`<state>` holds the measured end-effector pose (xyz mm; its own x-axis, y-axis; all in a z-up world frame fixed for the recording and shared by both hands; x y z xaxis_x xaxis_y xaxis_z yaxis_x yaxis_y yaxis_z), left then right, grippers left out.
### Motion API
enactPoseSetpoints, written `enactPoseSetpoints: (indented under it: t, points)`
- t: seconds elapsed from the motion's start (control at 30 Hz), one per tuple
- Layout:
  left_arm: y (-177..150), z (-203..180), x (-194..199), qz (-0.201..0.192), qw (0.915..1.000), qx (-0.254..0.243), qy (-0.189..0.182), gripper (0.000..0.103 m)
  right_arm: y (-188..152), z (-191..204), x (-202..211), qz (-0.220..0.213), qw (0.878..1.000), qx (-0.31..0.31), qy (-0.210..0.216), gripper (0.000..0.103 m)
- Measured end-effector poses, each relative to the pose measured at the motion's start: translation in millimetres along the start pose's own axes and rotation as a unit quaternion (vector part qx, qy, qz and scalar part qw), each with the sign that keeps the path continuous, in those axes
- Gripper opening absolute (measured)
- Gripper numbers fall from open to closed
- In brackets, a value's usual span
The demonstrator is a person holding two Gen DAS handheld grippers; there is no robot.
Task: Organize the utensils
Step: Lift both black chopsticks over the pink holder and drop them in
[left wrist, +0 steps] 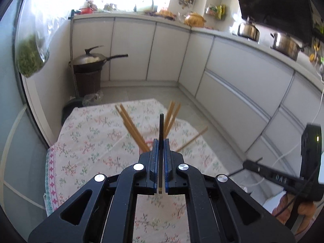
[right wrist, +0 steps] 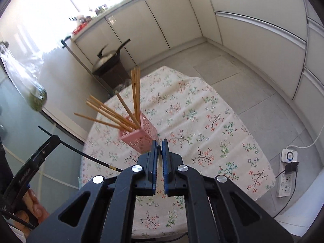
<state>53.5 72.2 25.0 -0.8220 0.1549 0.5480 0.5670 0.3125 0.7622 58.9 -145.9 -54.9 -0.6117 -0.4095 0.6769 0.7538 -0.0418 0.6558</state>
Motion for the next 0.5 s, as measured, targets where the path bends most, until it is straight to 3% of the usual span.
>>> enactPoseSetpoints:
  t: [0.27, 0.5]
  points:
    - [49.2, -2.9, -8.8, -0.054, 0.9971, 0.054, -0.002, 0.004, 8.7, -14.4, 12.9, -0.011, 1.000, -0.023, 0.011, 0.005]
    - [48.8, 4.4, -46.6, -0.042, 0.9963, 0.072, 0.022, 0.004, 6.9, -20.3, 6.3, 0.002, 1.000, -0.030, 0.009, 0.005]
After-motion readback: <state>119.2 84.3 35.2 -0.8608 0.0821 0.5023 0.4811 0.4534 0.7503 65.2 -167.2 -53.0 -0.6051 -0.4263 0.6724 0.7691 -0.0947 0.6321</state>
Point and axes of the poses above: each gripper's, at about its wrist camera, not at the fingertips, and x roughly against the way its jaws point, z to its left, y to its top, the point moved 3 cm from there along -x, roughly the way its jaws point, and after that the axes turned 12 degrees about x, right-handed, at the moved point
